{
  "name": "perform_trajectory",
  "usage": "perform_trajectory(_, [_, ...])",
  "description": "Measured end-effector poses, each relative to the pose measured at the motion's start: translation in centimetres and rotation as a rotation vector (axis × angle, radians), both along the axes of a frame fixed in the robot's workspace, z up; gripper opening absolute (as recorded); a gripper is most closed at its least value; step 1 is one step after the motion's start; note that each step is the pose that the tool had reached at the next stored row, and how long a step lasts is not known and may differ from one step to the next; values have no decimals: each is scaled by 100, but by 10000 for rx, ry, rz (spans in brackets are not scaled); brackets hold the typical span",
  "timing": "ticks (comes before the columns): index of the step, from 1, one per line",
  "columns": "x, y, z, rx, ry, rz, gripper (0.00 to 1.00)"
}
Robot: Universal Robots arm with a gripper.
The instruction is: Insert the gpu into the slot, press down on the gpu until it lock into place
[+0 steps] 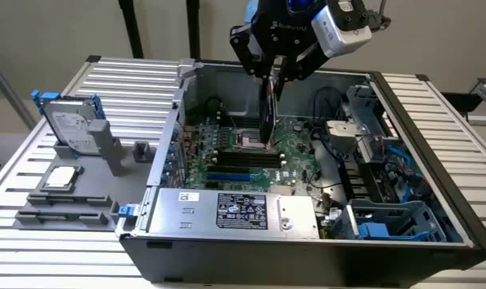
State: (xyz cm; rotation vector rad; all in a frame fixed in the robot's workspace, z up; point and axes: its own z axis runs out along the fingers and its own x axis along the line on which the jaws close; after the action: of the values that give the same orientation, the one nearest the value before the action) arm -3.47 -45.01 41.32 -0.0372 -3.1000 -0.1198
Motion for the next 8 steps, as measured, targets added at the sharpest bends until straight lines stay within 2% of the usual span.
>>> perform_trajectory(8, [0,0,0,0,0,2,26])
